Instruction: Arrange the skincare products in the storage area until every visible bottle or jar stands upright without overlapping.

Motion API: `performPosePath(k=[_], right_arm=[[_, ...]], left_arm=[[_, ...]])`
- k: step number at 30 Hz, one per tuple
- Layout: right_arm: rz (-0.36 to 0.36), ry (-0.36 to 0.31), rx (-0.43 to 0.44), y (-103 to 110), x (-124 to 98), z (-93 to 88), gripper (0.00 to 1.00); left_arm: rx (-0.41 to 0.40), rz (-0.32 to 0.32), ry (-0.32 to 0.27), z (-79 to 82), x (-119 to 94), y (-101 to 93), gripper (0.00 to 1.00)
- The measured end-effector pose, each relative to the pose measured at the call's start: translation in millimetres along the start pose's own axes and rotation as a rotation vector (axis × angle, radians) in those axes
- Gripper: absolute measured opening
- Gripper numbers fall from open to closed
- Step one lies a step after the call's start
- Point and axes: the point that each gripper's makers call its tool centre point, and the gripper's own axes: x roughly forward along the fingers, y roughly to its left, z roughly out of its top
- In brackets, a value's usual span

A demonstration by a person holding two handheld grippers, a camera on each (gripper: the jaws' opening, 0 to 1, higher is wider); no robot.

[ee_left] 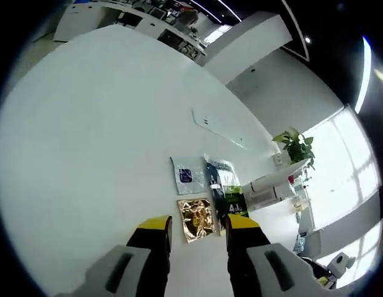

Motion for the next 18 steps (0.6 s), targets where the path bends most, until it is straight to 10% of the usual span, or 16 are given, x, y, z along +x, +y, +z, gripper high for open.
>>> performPosePath(k=[18], right_arm=[[0.074, 0.011, -0.063, 14.8, 10.4, 14.4, 0.79]], left_arm=[[0.210, -0.018, -0.133, -10.3, -36.1, -23.2, 0.57]])
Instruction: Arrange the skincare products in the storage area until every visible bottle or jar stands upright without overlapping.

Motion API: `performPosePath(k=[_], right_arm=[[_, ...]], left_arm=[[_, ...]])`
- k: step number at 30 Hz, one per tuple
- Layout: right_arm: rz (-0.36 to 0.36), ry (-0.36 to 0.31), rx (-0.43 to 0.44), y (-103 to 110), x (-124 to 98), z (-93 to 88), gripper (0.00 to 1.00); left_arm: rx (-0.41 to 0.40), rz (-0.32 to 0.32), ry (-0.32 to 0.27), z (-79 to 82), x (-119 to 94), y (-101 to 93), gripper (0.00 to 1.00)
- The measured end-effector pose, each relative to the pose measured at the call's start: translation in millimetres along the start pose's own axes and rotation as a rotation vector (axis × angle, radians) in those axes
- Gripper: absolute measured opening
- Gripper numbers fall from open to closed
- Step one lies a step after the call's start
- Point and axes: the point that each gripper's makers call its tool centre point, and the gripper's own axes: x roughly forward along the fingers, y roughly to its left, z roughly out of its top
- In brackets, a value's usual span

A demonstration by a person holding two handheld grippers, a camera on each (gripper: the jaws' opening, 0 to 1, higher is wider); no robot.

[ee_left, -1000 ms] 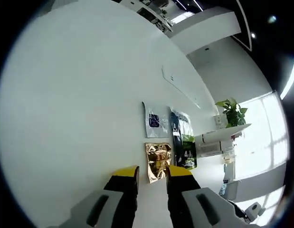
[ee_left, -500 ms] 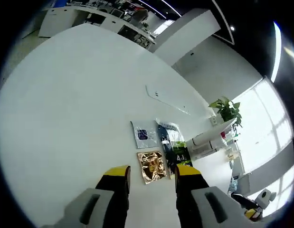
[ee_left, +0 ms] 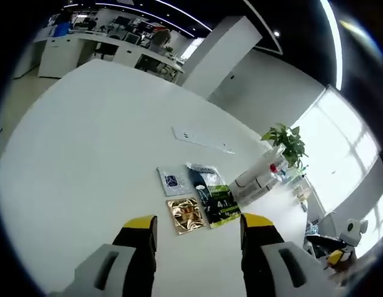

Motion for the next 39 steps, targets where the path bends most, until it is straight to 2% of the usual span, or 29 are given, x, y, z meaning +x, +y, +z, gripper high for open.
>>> performPosePath(k=[4, 10, 14, 17, 20, 22, 27, 33, 39], right_arm=[[0.014, -0.005, -0.019, 3.7, 6.6, 8.9, 0.79], [0.051, -0.007, -0.040, 14.4, 18.9, 22.2, 0.80], [0.070, -0.010, -0.058, 18.4, 24.8, 31.4, 0.80], [0.076, -0.013, -0.071, 18.5, 27.4, 36.6, 0.80], [0.081, -0.020, -0.074, 18.7, 28.2, 40.5, 0.81], [0.084, -0.025, -0.080, 18.7, 28.5, 42.1, 0.81], [0.085, -0.033, -0.076, 18.7, 26.2, 44.6, 0.82], [0.087, -0.053, -0.071, 16.6, 16.5, 49.4, 0.85], [0.081, -0.075, -0.083, 12.5, 9.7, 54.3, 0.87]], left_arm=[[0.053, -0.005, -0.009, -1.7, -10.7, -7.4, 0.58], [0.117, -0.006, -0.084, 4.1, -32.8, -22.5, 0.64], [0.168, 0.012, -0.112, 0.9, -48.5, -30.0, 0.68], [0.177, 0.017, -0.132, -1.5, -58.3, -35.1, 0.71], [0.171, 0.016, -0.178, -1.9, -70.3, -42.0, 0.75], [0.179, 0.019, -0.214, -2.8, -79.5, -46.4, 0.76], [0.229, 0.051, -0.223, -16.6, -95.4, -48.3, 0.79], [0.244, 0.087, -0.265, -22.5, -110.8, -48.5, 0.83], [0.288, 0.097, -0.271, -28.2, -115.2, -56.0, 0.84]])
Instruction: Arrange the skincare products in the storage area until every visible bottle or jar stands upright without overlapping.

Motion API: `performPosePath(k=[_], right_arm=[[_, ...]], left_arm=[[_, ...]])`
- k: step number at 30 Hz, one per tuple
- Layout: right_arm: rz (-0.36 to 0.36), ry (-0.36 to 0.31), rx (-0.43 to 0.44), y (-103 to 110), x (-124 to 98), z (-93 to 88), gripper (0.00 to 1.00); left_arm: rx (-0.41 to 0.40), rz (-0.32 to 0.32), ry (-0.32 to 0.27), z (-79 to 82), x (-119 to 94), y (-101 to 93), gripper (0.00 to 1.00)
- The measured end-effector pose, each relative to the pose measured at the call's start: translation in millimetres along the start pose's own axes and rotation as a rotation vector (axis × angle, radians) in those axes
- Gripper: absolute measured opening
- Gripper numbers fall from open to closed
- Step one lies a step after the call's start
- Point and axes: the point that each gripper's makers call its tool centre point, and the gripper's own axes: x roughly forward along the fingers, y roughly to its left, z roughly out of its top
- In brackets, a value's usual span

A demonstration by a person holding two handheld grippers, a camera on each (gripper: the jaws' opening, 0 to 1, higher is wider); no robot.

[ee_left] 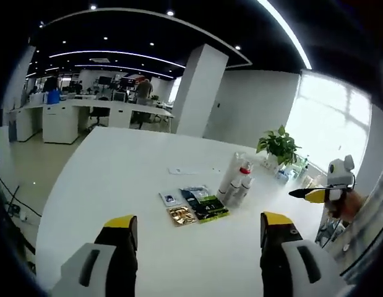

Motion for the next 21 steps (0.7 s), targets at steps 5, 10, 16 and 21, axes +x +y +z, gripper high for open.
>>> performPosePath(k=[5, 10, 16, 21], right_arm=[[0.001, -0.006, -0.002, 1.0, -1.1, -0.2, 0.89], [0.015, -0.013, -0.013, 7.1, -3.0, -2.8, 0.91], [0.025, -0.014, -0.006, 8.7, -1.5, -7.2, 0.95], [0.031, -0.012, -0.020, 10.7, -1.8, -9.9, 0.98]], left_arm=[[0.024, -0.017, -0.038, 2.4, -0.9, -15.8, 0.92], [0.051, 0.003, -0.083, 7.4, -5.2, -18.7, 0.97], [0.047, 0.003, -0.101, 5.7, -11.2, -16.4, 1.00], [0.077, -0.003, -0.111, 2.7, -17.4, -20.1, 1.00]])
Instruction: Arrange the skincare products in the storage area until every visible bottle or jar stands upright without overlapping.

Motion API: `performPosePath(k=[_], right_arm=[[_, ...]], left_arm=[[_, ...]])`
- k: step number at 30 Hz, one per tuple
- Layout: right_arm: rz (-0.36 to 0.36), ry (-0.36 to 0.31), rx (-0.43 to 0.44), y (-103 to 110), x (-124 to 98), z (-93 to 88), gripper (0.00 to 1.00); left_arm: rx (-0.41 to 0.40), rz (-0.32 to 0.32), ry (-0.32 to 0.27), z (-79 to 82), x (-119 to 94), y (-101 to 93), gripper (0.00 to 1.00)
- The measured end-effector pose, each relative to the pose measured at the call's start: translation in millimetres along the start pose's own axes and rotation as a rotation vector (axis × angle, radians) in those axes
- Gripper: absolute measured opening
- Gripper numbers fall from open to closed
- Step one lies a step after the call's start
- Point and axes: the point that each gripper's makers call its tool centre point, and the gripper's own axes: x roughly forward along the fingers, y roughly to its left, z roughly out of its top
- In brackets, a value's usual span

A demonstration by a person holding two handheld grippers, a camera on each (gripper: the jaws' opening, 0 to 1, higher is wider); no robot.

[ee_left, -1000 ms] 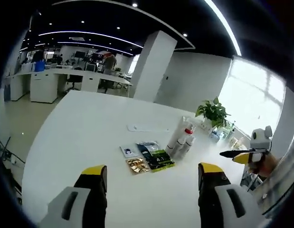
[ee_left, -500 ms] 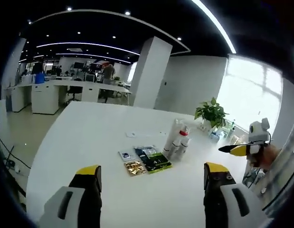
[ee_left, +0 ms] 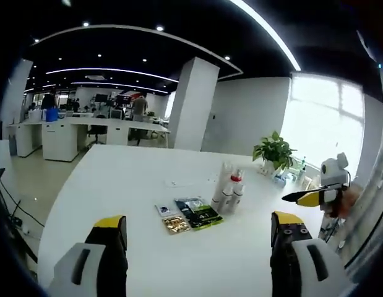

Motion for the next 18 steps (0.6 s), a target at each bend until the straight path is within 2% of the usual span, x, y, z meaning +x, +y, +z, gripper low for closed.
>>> performPosePath(k=[4, 11, 15, 16, 18], right_arm=[[0.007, 0.026, -0.021, 0.9, 0.5, -6.6, 0.99], [0.018, 0.029, -0.024, 1.9, 0.7, -8.0, 0.99], [0.017, 0.031, -0.024, 1.4, 1.3, -7.6, 0.99], [0.016, 0.032, -0.026, 1.5, 1.8, -7.7, 0.99], [0.015, 0.032, -0.032, 2.2, 2.2, -7.7, 0.99]], left_arm=[[0.008, 0.008, 0.003, -4.2, -2.2, 0.9, 1.00], [0.017, 0.021, 0.007, -11.1, -7.5, 2.8, 1.00], [0.017, 0.028, -0.017, -7.9, -10.0, 4.5, 1.00], [0.004, 0.028, -0.044, -2.2, -10.8, 3.6, 1.00], [0.001, 0.029, -0.055, 0.8, -10.4, 3.2, 1.00]])
